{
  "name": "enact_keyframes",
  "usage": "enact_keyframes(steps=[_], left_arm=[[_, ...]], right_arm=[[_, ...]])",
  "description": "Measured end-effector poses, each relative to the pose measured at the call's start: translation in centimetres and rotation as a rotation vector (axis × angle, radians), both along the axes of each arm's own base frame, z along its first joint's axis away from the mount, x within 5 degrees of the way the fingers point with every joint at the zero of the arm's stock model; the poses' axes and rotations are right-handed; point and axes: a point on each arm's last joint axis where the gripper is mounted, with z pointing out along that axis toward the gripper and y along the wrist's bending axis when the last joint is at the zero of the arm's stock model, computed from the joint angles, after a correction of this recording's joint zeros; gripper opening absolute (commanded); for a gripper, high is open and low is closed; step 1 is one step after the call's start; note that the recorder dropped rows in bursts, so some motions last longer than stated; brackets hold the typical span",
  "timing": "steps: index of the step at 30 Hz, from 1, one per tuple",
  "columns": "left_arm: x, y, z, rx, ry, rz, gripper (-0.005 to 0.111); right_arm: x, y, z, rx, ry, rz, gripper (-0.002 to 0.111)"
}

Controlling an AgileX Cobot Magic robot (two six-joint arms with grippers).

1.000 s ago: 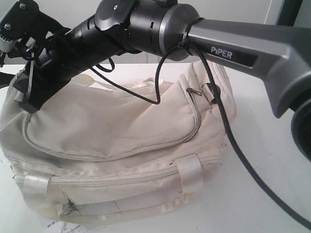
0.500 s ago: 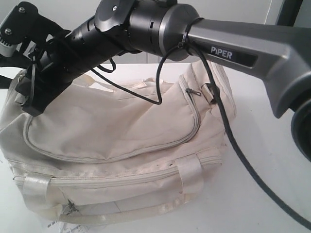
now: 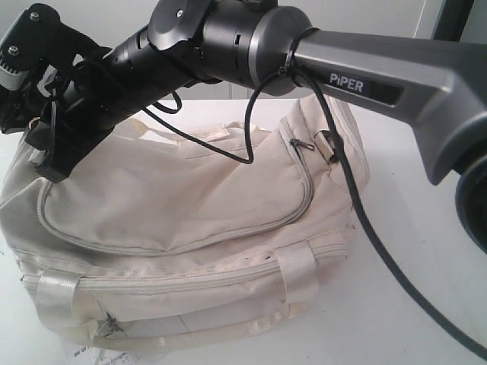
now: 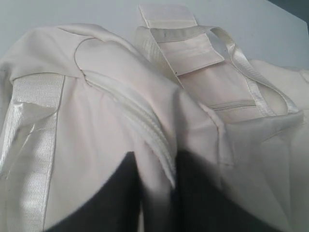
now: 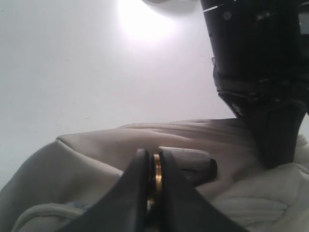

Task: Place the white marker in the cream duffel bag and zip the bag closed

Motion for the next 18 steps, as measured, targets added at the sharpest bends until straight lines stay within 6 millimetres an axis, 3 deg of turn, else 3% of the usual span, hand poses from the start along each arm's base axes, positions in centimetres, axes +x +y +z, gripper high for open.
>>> enact_keyframes(steps=[18], left_arm=[[0.42, -0.3, 0.23, -0.05, -0.017, 0.047, 0.0]], right_arm=[[-0.34, -0.02, 0.04, 0.019, 0.052, 0.031, 0.0]])
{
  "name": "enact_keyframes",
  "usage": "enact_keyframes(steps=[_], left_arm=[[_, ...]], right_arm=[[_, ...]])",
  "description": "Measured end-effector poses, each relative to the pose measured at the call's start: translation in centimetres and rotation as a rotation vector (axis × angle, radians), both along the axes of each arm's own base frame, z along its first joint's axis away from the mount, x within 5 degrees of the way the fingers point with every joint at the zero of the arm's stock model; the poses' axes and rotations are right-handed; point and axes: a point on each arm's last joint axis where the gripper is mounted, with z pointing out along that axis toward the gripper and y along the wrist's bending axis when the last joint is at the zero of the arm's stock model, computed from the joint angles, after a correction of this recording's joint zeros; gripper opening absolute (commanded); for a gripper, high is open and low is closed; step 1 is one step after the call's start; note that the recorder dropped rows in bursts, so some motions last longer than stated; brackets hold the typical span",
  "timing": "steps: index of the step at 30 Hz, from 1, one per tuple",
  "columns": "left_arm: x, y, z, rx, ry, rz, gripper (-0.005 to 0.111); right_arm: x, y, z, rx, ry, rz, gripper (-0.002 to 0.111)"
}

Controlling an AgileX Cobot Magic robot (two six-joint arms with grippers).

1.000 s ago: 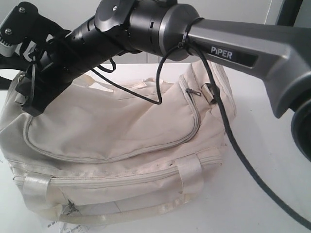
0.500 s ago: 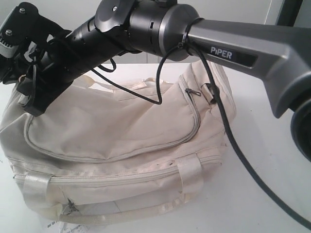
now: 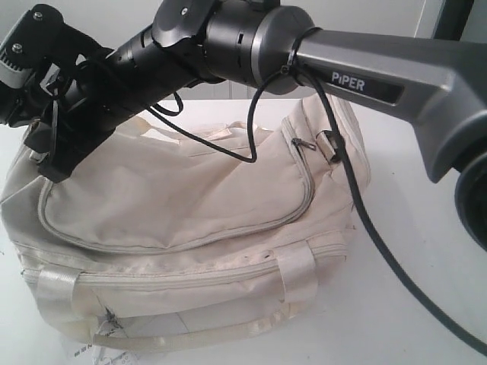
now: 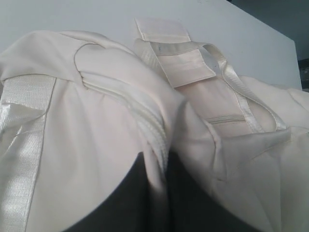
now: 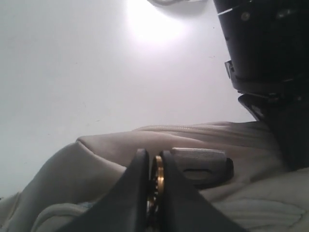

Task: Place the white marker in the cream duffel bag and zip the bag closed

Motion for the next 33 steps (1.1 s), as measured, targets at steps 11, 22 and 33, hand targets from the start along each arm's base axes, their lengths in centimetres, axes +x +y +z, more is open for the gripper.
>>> enact_keyframes(steps=[11, 22, 33], left_arm=[[0.0, 0.0, 0.0, -0.029, 0.026, 0.03, 0.0], [-0.2, -0.3, 0.1, -0.047, 0.041, 0.004, 0.0], [-0.2, 0.7, 0.1, -0.061, 0.045, 0.057, 0.0]], right_arm=[[-0.5, -0.2, 0.1, 0.026, 0.078, 0.047, 0.0], [-1.0, -0.3, -0.1, -0.003, 0.078, 0.126, 0.0], [-0.6, -0.2, 0.1, 0.009, -0.005, 0.125, 0.0]])
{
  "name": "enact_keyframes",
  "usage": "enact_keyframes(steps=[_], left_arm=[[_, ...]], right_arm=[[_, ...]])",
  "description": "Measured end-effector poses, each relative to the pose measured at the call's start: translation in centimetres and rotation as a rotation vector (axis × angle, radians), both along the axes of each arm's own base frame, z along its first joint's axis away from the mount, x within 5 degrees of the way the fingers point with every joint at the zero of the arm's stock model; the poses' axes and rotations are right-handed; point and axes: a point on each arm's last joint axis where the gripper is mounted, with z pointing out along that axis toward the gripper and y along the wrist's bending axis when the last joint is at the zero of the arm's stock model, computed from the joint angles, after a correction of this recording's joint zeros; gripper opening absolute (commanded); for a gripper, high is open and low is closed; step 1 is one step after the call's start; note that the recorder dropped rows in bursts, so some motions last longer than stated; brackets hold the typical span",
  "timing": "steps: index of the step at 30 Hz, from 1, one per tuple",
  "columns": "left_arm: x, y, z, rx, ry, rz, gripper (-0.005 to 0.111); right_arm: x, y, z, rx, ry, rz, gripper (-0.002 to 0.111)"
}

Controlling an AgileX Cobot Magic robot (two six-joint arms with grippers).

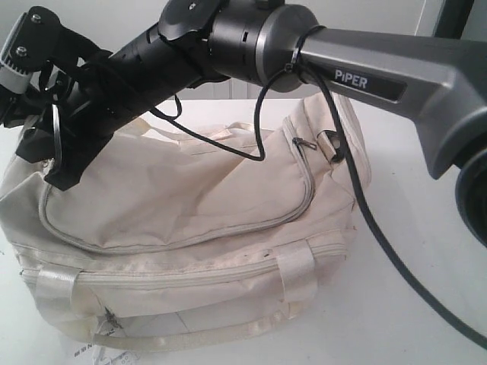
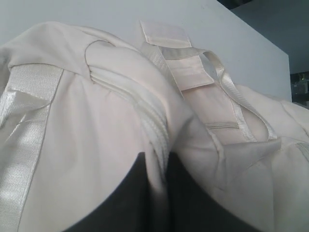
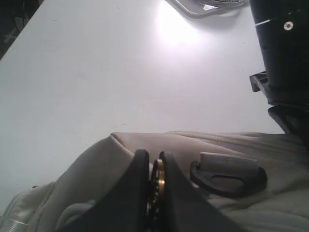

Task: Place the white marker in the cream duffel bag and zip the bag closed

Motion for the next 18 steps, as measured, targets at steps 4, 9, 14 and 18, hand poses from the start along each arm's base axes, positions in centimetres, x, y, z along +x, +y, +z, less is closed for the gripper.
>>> enact_keyframes(steps=[4, 9, 14, 18], left_arm=[[-0.01, -0.01, 0.0, -0.001, 0.001, -0.002, 0.0], [-0.2, -0.2, -0.08, -0.014, 0.013, -0.022, 0.0], [-0.26, -0.24, -0.04, -0.016, 0.014, -0.026, 0.0], [-0.16, -0.08, -0.02, -0.014, 0.008, -0.008, 0.0]], right_arm=[[-0.13, 0.01, -0.01, -0.001, 0.002, 0.016, 0.0], [-0.54, -0.1, -0.14, -0.017, 0.026, 0.06, 0.0], [-0.57, -0.2, -0.18, -0.022, 0.027, 0.069, 0.0], [-0.3, -0.16, -0.1, -0.012, 0.009, 0.046, 0.0]])
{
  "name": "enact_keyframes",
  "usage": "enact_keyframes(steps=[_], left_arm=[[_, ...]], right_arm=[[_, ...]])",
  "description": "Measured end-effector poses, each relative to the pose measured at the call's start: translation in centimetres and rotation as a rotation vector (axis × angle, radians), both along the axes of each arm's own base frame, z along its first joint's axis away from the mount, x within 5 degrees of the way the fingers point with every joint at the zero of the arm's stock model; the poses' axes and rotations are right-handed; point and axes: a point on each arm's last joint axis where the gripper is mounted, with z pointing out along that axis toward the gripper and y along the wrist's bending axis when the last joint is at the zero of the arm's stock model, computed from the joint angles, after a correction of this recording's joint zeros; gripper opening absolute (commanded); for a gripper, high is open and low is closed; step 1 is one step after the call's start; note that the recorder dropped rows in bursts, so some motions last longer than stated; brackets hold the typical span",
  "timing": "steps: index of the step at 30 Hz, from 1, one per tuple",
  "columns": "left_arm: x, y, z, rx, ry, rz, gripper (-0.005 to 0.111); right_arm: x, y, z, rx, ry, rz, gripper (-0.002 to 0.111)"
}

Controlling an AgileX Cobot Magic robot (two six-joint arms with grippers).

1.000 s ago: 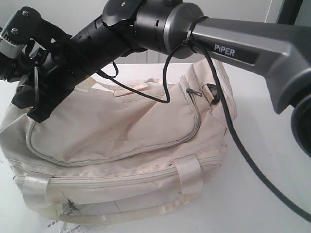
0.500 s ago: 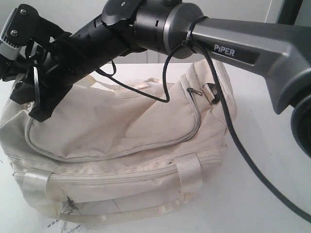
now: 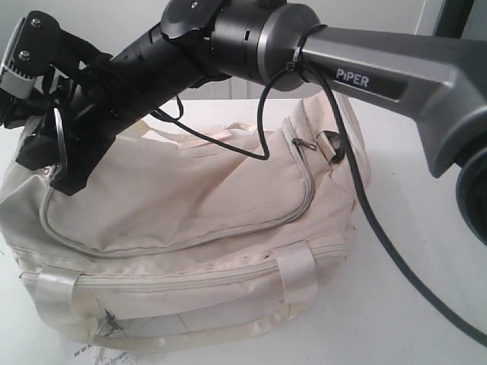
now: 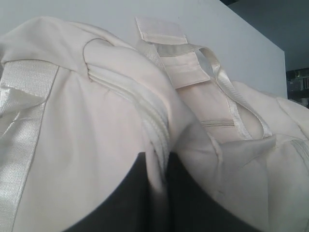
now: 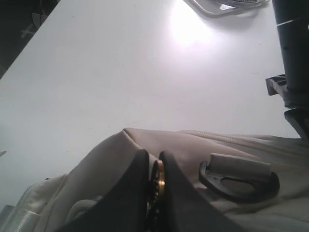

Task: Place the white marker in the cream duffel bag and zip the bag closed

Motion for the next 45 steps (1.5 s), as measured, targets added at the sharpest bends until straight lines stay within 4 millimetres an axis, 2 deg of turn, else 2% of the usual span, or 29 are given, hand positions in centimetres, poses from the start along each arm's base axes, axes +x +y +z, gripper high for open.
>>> enact_keyframes(steps=[2, 4, 6, 9, 11, 13, 19, 24, 29, 40, 42, 44, 45], left_arm=[[0.1, 0.1, 0.0, 0.004, -0.006, 0.012, 0.001], [0.1, 0.2, 0.0, 0.01, -0.009, 0.023, 0.009], [0.2, 0.3, 0.0, 0.013, -0.012, 0.029, 0.023], [0.3, 0.5, 0.0, 0.016, -0.022, 0.051, 0.055], [0.5, 1.0, 0.1, 0.033, -0.042, 0.089, 0.072], [0.6, 1.7, 0.1, 0.051, -0.055, 0.123, 0.079], [-0.3, 3.2, 1.0, 0.075, -0.089, 0.121, 0.078], [-1.6, 2.3, 1.5, 0.053, -0.067, -0.049, 0.078], [-1.9, 2.0, 1.0, 0.079, -0.018, -0.09, 0.078], [-1.1, 2.1, -1.1, 0.046, 0.036, -0.091, 0.077], [-0.8, 1.8, -1.3, 0.035, 0.037, -0.098, 0.068], [-0.6, 1.3, -1.3, 0.024, 0.013, -0.113, 0.047], [-0.5, 1.1, -1.2, 0.019, 0.001, -0.12, 0.029]], right_arm=[[0.2, 0.0, 0.1, 0.007, -0.012, -0.019, 0.0], [0.3, 0.1, 0.1, 0.012, -0.024, -0.032, 0.0], [0.3, 0.2, 0.1, 0.008, -0.052, -0.033, 0.0], [0.3, 0.2, -0.1, -0.025, -0.122, 0.015, 0.0], [-0.1, 0.2, -0.3, -0.048, -0.148, 0.069, 0.0], [-0.5, 0.3, -0.3, -0.057, -0.166, 0.11, 0.0], [-0.8, 0.6, -0.4, -0.067, -0.219, 0.157, 0.0], [0.1, 0.6, -0.1, -0.074, -0.303, 0.083, 0.0], [0.9, 0.6, 0.2, -0.059, -0.371, 0.015, 0.0], [1.0, 0.6, 0.2, -0.074, -0.446, 0.041, 0.0], [1.0, 0.6, 0.2, -0.074, -0.446, 0.041, 0.0], [1.0, 0.6, 0.2, -0.074, -0.445, 0.042, 0.0], [1.0, 0.6, 0.2, -0.076, -0.446, 0.043, 0.0]])
